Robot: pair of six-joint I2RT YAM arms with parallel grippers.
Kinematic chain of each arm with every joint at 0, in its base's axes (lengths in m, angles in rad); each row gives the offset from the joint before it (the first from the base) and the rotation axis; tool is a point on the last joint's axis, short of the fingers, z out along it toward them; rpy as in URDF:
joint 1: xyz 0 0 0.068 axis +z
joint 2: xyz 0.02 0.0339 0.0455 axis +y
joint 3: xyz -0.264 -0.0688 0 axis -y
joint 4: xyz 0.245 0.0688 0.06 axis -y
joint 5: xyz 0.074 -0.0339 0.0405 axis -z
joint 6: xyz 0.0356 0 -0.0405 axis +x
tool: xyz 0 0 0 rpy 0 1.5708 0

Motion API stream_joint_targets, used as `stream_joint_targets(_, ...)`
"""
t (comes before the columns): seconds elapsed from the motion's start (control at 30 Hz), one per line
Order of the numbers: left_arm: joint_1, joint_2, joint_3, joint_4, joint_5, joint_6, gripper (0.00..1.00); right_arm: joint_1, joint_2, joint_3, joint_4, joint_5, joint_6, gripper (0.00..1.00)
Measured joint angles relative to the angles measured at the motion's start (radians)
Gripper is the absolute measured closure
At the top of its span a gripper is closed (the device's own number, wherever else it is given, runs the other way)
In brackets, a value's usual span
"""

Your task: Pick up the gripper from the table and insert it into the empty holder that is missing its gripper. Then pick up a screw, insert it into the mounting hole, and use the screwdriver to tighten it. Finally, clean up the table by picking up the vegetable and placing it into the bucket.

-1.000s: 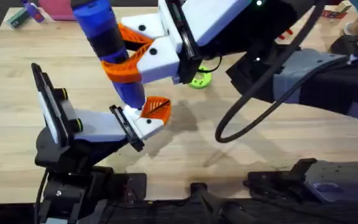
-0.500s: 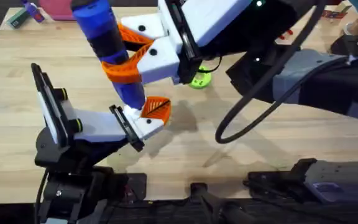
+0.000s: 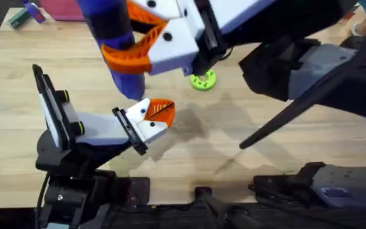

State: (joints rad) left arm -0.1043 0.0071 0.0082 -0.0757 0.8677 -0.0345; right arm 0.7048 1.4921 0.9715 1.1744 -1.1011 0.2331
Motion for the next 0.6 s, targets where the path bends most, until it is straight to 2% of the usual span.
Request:
stream_joint_targets(0.13, 0.000, 0.000, 0.000, 0.000, 0.000, 0.000, 0.983, -0.017, 0.000, 0.043, -0.068, -0.006, 0.023, 0.976)
stream_joint_targets(0.23, 0.000, 0.000, 0.000, 0.000, 0.000, 0.000, 0.983, -0.058, 0.000, 0.112, -0.280, -0.019, 0.030, 0.976)
stream_joint_targets(0.3, 0.000, 0.000, 0.000, 0.000, 0.000, 0.000, 0.983, -0.092, 0.000, 0.170, -0.457, -0.021, 0.021, 0.976)
stream_joint_targets(0.43, 0.000, 0.000, 0.000, 0.000, 0.000, 0.000, 0.983, -0.170, 0.000, 0.327, -0.938, -0.003, -0.076, 0.976)
stream_joint_targets(0.5, 0.000, 0.000, 0.000, 0.000, 0.000, 0.000, 0.983, -0.205, 0.000, 0.416, -1.205, 0.056, -0.159, 0.976)
stream_joint_targets(0.6, 0.000, 0.000, 0.000, 0.000, 0.000, 0.000, 0.983, -0.237, 0.000, 0.545, -1.563, 0.233, -0.321, 0.976)
